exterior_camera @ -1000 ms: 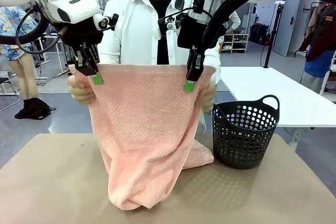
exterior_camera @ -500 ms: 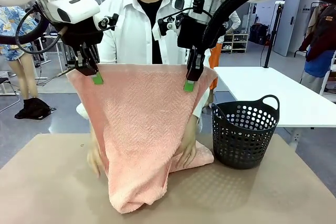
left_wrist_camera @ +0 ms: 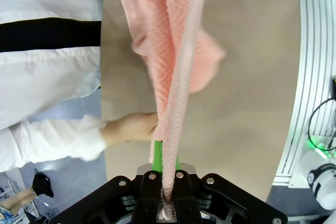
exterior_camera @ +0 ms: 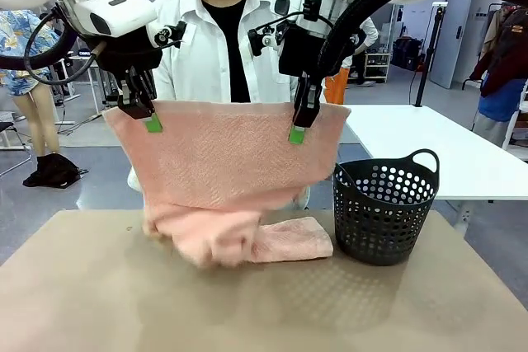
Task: Fold the towel.
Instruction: Release the end of the 100 cm Hotel Towel you were holding and grab the top end of the folded side.
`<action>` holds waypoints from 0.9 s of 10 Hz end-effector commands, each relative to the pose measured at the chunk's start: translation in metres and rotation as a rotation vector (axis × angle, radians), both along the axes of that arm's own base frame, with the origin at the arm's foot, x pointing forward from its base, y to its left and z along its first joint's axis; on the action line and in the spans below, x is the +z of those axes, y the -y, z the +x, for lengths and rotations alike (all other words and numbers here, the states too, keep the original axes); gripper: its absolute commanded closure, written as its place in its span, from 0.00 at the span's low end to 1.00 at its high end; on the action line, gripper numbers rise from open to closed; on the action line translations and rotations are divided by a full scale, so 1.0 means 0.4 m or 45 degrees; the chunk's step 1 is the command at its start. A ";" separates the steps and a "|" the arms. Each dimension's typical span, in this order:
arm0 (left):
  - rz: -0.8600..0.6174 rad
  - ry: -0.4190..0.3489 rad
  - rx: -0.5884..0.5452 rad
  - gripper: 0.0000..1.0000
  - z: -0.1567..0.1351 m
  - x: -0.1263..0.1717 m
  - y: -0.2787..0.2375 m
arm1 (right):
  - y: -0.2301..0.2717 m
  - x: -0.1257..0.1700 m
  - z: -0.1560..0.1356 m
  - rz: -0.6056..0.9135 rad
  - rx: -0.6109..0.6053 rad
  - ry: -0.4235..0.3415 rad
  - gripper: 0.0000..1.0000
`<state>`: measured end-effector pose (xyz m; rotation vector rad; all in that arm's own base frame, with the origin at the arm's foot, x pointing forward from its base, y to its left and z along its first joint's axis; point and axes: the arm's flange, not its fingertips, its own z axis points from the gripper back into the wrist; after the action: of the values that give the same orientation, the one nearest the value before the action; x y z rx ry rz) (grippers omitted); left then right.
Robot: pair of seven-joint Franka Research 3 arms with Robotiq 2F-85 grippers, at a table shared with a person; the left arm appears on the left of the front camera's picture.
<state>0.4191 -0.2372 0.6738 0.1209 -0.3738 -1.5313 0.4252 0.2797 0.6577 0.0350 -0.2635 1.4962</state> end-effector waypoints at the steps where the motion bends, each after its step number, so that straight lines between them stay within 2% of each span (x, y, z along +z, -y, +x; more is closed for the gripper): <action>1: -0.012 -0.002 -0.013 1.00 0.003 0.004 0.000 | 0.001 -0.001 0.000 -0.007 0.020 -0.001 1.00; 9: -0.012 -0.002 -0.013 1.00 0.003 0.004 0.000 | 0.001 -0.001 0.000 -0.007 0.020 -0.001 1.00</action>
<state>0.4191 -0.2372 0.6738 0.1209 -0.3738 -1.5313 0.4253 0.2797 0.6585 0.0345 -0.2650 1.4965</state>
